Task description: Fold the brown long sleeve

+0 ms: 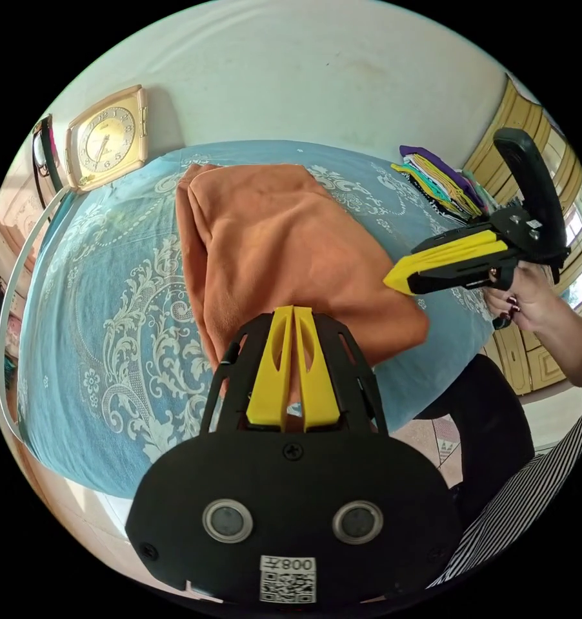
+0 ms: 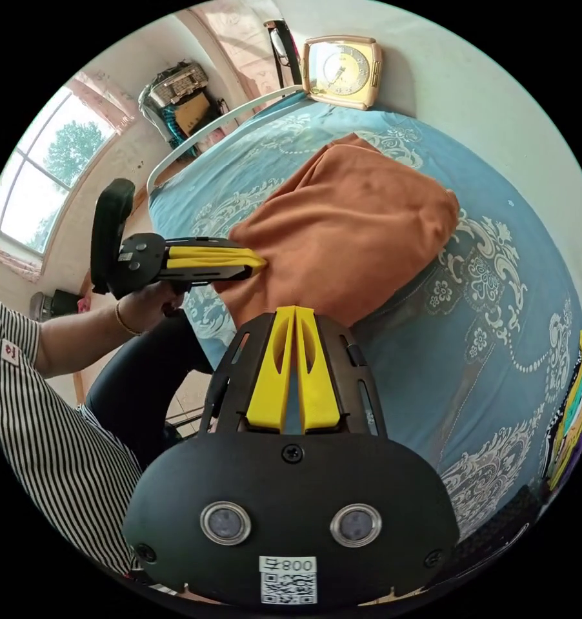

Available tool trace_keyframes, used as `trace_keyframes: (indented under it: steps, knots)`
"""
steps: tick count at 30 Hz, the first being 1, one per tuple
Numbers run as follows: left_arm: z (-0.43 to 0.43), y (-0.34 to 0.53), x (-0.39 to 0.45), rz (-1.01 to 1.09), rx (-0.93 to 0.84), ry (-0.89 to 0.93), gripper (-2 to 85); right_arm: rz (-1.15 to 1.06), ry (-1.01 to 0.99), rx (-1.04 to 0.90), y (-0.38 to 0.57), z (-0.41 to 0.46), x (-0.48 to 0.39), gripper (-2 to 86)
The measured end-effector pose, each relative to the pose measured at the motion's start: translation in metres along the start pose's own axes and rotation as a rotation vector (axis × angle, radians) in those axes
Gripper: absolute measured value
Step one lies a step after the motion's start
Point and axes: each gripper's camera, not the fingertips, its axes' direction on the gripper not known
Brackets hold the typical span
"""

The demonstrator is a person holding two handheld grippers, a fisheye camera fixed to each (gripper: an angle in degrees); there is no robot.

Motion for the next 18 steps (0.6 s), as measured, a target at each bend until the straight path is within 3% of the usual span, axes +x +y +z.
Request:
trace_keyframes:
  steps: [11, 18]
  knots:
    - [-0.016, 0.021, -0.055, -0.131, 0.048, 0.052, 0.4, -0.012, 0.161, -0.081, 0.012, 0.040, -0.025, 0.1]
    - [-0.037, 0.063, -0.124, -0.309, 0.075, 0.158, 1.3, 0.048, 0.128, -0.086, 0.030, 0.046, -0.016, 0.1]
